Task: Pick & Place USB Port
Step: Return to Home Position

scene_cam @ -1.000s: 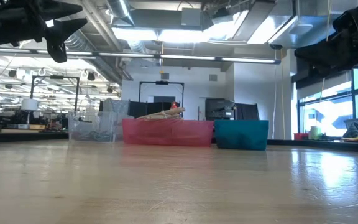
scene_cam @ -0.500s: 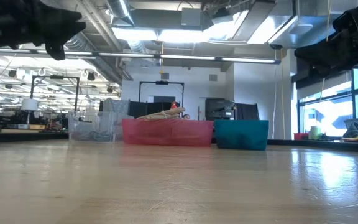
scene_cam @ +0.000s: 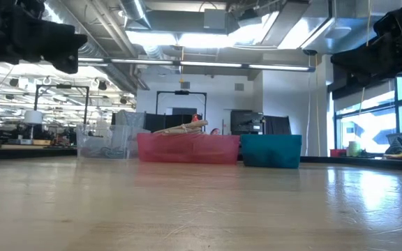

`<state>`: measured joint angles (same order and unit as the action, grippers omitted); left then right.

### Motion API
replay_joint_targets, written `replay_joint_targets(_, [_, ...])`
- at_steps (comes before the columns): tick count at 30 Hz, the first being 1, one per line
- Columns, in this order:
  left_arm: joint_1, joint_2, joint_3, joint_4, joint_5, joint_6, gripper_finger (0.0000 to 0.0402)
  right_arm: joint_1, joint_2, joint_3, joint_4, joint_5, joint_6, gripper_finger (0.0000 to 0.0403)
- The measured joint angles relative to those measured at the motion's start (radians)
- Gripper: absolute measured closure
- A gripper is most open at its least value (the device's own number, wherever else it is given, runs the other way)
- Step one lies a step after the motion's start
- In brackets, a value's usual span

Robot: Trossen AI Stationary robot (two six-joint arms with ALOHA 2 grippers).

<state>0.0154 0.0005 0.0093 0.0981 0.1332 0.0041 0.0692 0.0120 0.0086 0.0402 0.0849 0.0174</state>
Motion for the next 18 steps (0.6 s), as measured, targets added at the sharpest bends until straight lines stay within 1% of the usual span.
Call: replay_joint_targets(18, [0.007, 0.003, 0.000, -0.013, -0.009, 0.000, 0.0274, 0.000, 0.000, 0.000, -0.002, 0.000, 0.000, 0.0372])
